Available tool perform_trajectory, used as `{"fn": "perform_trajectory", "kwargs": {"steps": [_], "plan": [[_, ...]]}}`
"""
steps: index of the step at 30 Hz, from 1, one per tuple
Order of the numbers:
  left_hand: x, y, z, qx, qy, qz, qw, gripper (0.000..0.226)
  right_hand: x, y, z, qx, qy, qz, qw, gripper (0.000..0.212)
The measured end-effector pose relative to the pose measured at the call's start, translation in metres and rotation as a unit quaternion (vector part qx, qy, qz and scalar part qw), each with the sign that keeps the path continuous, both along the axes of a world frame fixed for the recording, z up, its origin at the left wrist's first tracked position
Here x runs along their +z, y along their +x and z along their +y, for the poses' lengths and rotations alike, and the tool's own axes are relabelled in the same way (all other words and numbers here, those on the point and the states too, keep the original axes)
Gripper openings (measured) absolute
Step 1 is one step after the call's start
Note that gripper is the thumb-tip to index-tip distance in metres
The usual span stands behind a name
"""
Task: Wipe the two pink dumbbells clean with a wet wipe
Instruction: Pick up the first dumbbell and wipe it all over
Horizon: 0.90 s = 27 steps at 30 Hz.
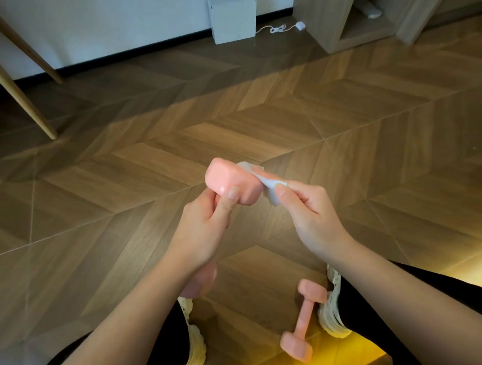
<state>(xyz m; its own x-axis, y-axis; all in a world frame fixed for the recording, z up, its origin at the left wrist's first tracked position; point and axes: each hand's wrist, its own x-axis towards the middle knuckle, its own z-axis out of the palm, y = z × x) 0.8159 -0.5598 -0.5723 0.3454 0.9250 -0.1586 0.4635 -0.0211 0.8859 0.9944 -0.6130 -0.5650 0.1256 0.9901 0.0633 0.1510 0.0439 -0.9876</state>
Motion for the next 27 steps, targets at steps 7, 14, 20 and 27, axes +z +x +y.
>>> {"fn": "perform_trajectory", "kwargs": {"steps": [7,14,20,27], "plan": [[0.0,-0.0014,-0.0021,-0.033,0.023,-0.011,0.999,0.067,0.0018,0.0005,0.0022,0.026,-0.016,0.051,0.998,0.037],[0.0007,-0.0028,-0.0004,-0.076,0.042,0.029,0.996,0.054,-0.002,0.0037,0.0089,0.028,-0.023,0.034,0.999,0.034],[-0.004,-0.0077,0.0013,-0.127,0.084,0.103,0.983,0.061,-0.0063,0.0038,0.0066,0.017,-0.033,0.048,0.998,0.034],[-0.0021,-0.0109,0.0059,-0.158,0.121,0.185,0.962,0.059,-0.006,-0.0001,0.0047,0.023,-0.018,0.065,0.997,0.034]]}}
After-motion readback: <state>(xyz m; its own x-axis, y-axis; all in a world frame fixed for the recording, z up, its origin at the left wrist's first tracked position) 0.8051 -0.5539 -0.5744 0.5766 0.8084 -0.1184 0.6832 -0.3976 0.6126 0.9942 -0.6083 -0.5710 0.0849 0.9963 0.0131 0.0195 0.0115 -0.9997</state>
